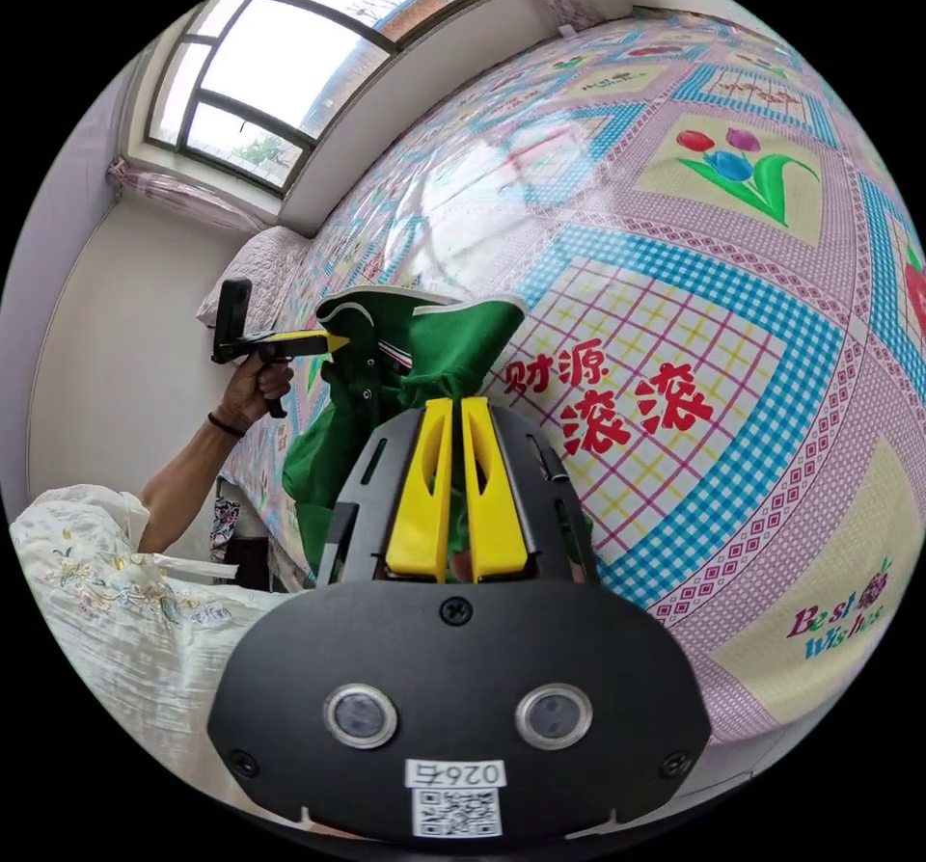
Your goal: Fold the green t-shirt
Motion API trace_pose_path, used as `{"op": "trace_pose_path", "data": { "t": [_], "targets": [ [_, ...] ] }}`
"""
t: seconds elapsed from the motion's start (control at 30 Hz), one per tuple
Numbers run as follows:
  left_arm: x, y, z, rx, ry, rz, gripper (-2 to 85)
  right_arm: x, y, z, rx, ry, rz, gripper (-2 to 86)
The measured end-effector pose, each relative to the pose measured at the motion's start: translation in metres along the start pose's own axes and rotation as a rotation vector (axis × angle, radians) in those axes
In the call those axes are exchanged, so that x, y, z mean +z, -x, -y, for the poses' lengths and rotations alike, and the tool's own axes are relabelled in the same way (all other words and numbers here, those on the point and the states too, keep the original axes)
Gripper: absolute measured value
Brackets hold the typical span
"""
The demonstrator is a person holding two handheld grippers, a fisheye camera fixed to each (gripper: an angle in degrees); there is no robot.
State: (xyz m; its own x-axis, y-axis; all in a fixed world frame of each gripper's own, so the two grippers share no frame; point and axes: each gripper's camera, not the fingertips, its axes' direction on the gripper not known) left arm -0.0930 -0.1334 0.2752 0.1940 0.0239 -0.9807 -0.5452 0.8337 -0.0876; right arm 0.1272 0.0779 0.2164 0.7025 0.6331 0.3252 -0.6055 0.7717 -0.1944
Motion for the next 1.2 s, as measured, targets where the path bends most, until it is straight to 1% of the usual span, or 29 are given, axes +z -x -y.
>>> {"op": "trace_pose_path", "data": {
  "t": [0.1,0.17,0.23,0.27,0.33,0.37,0.43,0.47,0.53,0.63,0.7,0.77,0.83,0.93,1.0,1.07,1.17,1.2],
  "targets": [
    [-0.064,-0.051,-0.02,0.107,-0.133,0.076,1.2,-0.044,0.048,-0.009,-0.122,-0.117,-0.03,-1.5],
    [-0.108,-0.091,-0.032,0.187,-0.207,0.156,1.1,-0.076,0.084,-0.012,-0.216,-0.203,-0.042,-1.5],
    [-0.165,-0.154,-0.053,0.287,-0.315,0.283,1.0,-0.123,0.145,-0.021,-0.374,-0.328,-0.093,-1.5],
    [-0.178,-0.171,-0.059,0.307,-0.343,0.317,1.0,-0.136,0.161,-0.025,-0.418,-0.362,-0.114,-1.5],
    [-0.229,-0.238,-0.089,0.384,-0.464,0.443,1.0,-0.185,0.23,-0.045,-0.601,-0.489,-0.219,-1.6],
    [-0.241,-0.254,-0.096,0.401,-0.492,0.468,1.0,-0.196,0.247,-0.051,-0.643,-0.521,-0.251,-1.6],
    [-0.284,-0.315,-0.127,0.454,-0.591,0.564,0.9,-0.24,0.311,-0.08,-0.796,-0.643,-0.368,-1.6],
    [-0.294,-0.329,-0.134,0.463,-0.615,0.587,0.9,-0.25,0.327,-0.089,-0.829,-0.674,-0.393,-1.6],
    [-0.328,-0.384,-0.163,0.494,-0.698,0.678,0.9,-0.289,0.383,-0.124,-0.942,-0.774,-0.48,-1.6],
    [-0.362,-0.438,-0.188,0.541,-0.738,0.675,0.9,-0.33,0.436,-0.163,-1.022,-0.868,-0.59,-1.6],
    [-0.378,-0.465,-0.198,0.562,-0.75,0.654,0.9,-0.356,0.458,-0.182,-1.041,-0.932,-0.621,-1.6],
    [-0.389,-0.49,-0.203,0.581,-0.755,0.671,0.8,-0.381,0.477,-0.2,-1.055,-1.01,-0.651,-1.6],
    [-0.401,-0.519,-0.204,0.599,-0.771,0.731,0.8,-0.41,0.498,-0.218,-1.069,-1.094,-0.672,-1.6],
    [-0.412,-0.535,-0.192,0.588,-0.794,0.763,0.8,-0.427,0.518,-0.222,-1.091,-1.137,-0.735,-1.6],
    [-0.414,-0.529,-0.173,0.571,-0.786,0.745,0.8,-0.426,0.522,-0.211,-1.092,-1.117,-0.784,-1.6],
    [-0.41,-0.509,-0.147,0.537,-0.754,0.707,0.9,-0.418,0.516,-0.189,-1.081,-1.067,-0.796,-1.6],
    [-0.389,-0.446,-0.089,0.454,-0.661,0.609,1.0,-0.384,0.488,-0.133,-1.04,-0.917,-0.771,-1.6],
    [-0.375,-0.413,-0.064,0.407,-0.623,0.562,1.1,-0.363,0.471,-0.105,-1.014,-0.844,-0.762,-1.6]
  ]
}}
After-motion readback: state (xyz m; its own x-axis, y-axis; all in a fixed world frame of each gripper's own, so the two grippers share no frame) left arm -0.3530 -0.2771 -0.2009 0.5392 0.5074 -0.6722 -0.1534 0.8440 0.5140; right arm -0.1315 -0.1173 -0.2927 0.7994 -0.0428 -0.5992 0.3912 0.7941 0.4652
